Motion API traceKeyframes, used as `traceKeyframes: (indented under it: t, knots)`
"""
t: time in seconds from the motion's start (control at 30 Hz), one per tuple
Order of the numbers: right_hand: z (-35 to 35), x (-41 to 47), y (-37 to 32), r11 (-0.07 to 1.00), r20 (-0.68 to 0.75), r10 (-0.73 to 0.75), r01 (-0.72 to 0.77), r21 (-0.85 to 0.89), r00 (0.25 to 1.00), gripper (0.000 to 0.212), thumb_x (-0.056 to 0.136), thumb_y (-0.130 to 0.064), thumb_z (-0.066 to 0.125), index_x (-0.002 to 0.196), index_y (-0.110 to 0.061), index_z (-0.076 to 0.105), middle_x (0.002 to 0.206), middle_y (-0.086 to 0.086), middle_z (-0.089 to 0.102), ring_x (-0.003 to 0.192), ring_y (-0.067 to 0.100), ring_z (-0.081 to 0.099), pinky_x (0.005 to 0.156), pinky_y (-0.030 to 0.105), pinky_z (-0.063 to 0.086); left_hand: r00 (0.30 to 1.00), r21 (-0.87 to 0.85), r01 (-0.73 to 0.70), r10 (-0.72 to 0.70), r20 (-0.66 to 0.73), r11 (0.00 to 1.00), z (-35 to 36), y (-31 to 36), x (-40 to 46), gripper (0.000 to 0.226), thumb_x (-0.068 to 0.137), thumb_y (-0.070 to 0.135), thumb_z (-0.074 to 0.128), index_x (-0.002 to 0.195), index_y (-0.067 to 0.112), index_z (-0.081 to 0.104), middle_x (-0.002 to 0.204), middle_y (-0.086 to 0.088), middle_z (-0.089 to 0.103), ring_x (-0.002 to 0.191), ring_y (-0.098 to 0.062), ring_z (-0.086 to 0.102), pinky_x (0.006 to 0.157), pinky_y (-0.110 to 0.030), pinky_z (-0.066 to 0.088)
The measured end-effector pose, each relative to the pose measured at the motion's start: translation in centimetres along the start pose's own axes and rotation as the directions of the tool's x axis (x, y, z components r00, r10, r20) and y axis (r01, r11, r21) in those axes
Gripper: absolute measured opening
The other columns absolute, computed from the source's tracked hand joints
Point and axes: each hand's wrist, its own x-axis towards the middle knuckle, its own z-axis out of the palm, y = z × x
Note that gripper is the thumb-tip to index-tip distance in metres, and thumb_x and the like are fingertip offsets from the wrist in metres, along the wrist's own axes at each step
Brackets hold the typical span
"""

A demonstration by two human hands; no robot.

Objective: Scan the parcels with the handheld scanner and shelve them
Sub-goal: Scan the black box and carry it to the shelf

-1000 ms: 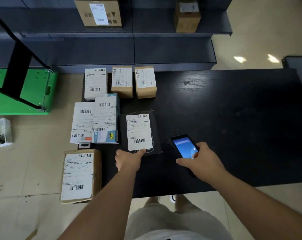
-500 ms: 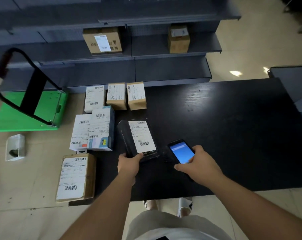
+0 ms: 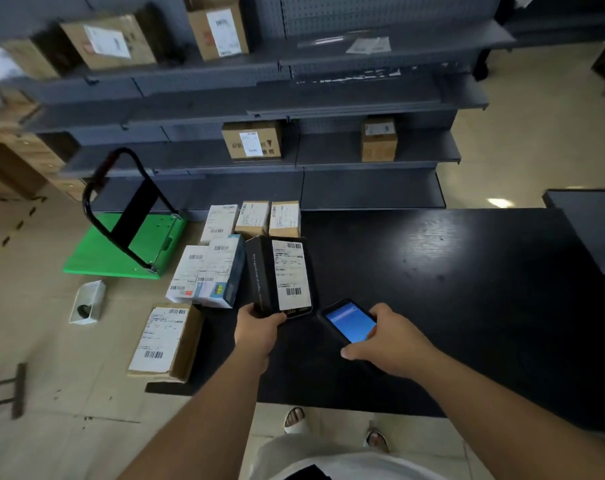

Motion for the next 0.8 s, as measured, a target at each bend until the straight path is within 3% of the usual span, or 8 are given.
traceKeyframes:
  t: [0.23, 0.43, 0.6, 0.8]
  knots:
    - [-1.6, -1.8, -1.2, 0.997, -0.04, -0.076, 0.076, 0.011, 0.996, 0.097, 0.069, -0.058, 0.088, 0.144, -0.02, 0.04, 0.112, -0.004, 0.059, 0.096, 0.012, 0.061, 0.075, 0.028, 0.056, 0.992, -0.15, -0.076, 0.09, 0.09, 0.986, 0.1, 1.3, -0.5, 0.08, 0.078, 0.009, 0.088, 0.146, 0.022, 0.049, 0.123, -0.002, 0.068, 0.109, -0.027, 0.07, 0.098, -0.051, 0.06]
    - [-1.5, -2.2, -3.4, 0.996, -0.083, -0.079, 0.083, 0.037, 0.993, 0.075, 0.066, -0.059, 0.09, 0.119, -0.025, 0.05, 0.109, -0.002, 0.061, 0.096, 0.016, 0.063, 0.081, 0.035, 0.06, 0.972, -0.221, -0.092, 0.135, 0.192, 0.971, -0.7, 2.8, 1.2, 0.084, 0.061, 0.015, 0.089, 0.134, 0.028, 0.05, 0.123, -0.006, 0.071, 0.106, -0.03, 0.073, 0.093, -0.054, 0.062]
    - [-1.9, -2.7, -5.1, 0.993, -0.122, -0.078, 0.088, 0.073, 0.989, 0.068, 0.068, -0.057, 0.089, 0.115, -0.027, 0.05, 0.11, -0.007, 0.057, 0.097, 0.012, 0.061, 0.088, 0.035, 0.057, 0.962, -0.229, -0.112, 0.163, 0.22, 0.967, -1.1, 3.9, 2.6, 0.09, 0.058, 0.018, 0.09, 0.138, 0.028, 0.05, 0.122, -0.006, 0.072, 0.107, -0.031, 0.073, 0.092, -0.055, 0.062]
    - [-1.6, -2.7, -6.3, 0.995, -0.129, -0.028, 0.039, 0.087, 0.991, 0.068, 0.067, -0.056, 0.09, 0.116, -0.023, 0.054, 0.111, -0.003, 0.06, 0.098, 0.015, 0.062, 0.084, 0.034, 0.056, 0.951, -0.213, -0.155, 0.204, 0.233, 0.965, -1.0, 4.6, 3.7, 0.08, 0.077, 0.005, 0.087, 0.142, 0.026, 0.047, 0.124, -0.004, 0.07, 0.111, -0.029, 0.07, 0.097, -0.054, 0.06]
